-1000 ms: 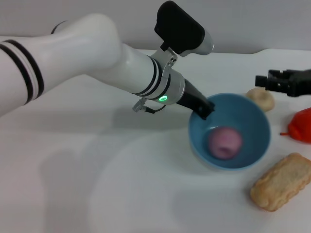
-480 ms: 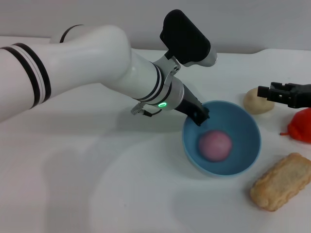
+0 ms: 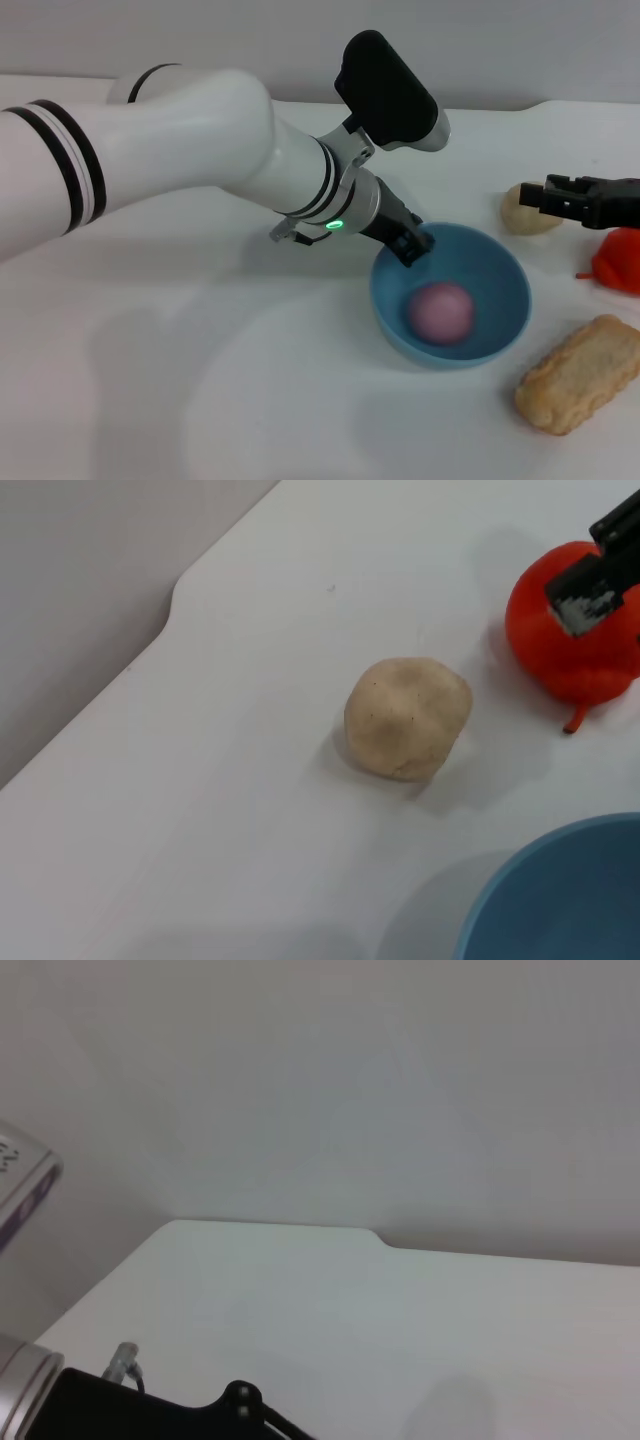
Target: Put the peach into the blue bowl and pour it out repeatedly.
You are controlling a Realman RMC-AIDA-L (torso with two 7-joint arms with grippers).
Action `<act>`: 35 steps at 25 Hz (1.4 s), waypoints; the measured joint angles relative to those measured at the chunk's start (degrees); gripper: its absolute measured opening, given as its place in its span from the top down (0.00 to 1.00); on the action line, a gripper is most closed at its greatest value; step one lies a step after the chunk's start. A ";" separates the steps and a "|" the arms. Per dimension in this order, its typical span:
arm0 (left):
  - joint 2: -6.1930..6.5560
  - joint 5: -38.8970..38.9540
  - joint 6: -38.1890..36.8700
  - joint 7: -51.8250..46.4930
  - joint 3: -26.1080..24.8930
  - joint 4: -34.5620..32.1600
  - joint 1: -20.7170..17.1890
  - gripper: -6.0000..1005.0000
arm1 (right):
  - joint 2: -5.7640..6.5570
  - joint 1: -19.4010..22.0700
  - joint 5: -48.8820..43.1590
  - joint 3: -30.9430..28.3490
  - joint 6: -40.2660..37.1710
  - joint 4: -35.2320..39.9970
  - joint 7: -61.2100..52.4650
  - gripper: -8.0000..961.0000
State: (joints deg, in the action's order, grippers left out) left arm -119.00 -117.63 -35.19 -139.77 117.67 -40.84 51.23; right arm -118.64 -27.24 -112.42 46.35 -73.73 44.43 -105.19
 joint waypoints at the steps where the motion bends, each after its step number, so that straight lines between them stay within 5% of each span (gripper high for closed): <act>1: -0.01 -0.01 0.00 0.00 0.17 -0.10 0.00 0.93 | -0.01 0.00 0.01 -0.03 0.00 -0.21 0.32 0.39; 13: 0.79 -2.24 6.97 -0.03 -1.24 -8.43 -4.55 0.43 | 0.04 2.09 6.39 -0.22 6.67 -2.94 9.39 0.39; 18: 0.43 -3.76 22.10 -0.41 -1.46 -11.35 -9.65 0.24 | -0.27 3.66 16.00 -0.22 12.19 -5.48 22.60 0.39; 24: 0.28 -3.06 48.77 -1.88 4.95 -11.76 -17.71 0.21 | -0.27 4.72 36.49 -0.21 14.30 -15.48 44.99 0.39; 29: 0.28 -3.05 53.45 -6.51 6.36 -8.30 -18.57 0.19 | -0.25 4.90 51.07 -0.21 14.30 -23.21 58.32 0.39; 35: 0.19 -3.02 64.72 -16.09 11.46 -2.28 -20.12 0.19 | 0.20 6.90 59.95 -0.30 13.40 -24.96 58.56 0.39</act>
State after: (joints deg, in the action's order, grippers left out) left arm -118.81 -120.65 29.52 -155.86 129.13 -43.11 31.11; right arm -118.44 -20.33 -52.47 46.05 -60.32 19.46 -46.63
